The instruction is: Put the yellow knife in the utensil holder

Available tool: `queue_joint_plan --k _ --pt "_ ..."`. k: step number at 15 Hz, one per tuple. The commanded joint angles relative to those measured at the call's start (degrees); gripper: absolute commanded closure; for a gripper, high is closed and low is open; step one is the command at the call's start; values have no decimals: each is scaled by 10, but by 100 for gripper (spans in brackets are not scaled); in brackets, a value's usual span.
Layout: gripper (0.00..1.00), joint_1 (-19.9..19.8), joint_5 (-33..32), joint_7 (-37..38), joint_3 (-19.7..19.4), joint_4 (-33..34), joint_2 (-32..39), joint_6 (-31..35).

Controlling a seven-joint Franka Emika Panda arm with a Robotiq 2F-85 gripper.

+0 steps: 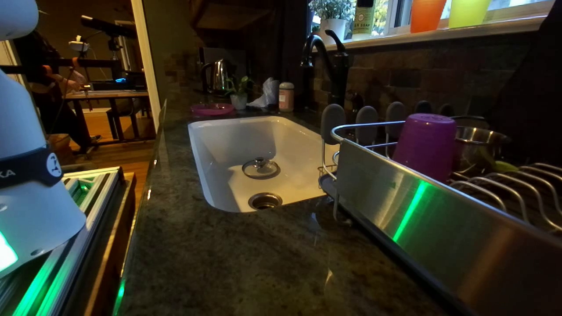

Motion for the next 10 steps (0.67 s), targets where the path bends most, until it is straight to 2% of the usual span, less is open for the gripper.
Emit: queue_joint_plan --k 1,5,9,10 --pt "0 -12 5 -86 -17 27 55 -22" --pt "0 -43 -5 -173 -30 58 123 -27" --pt "0 -91 16 -244 -38 128 171 -86" --pt "0 -82 0 -213 -25 85 145 -51"
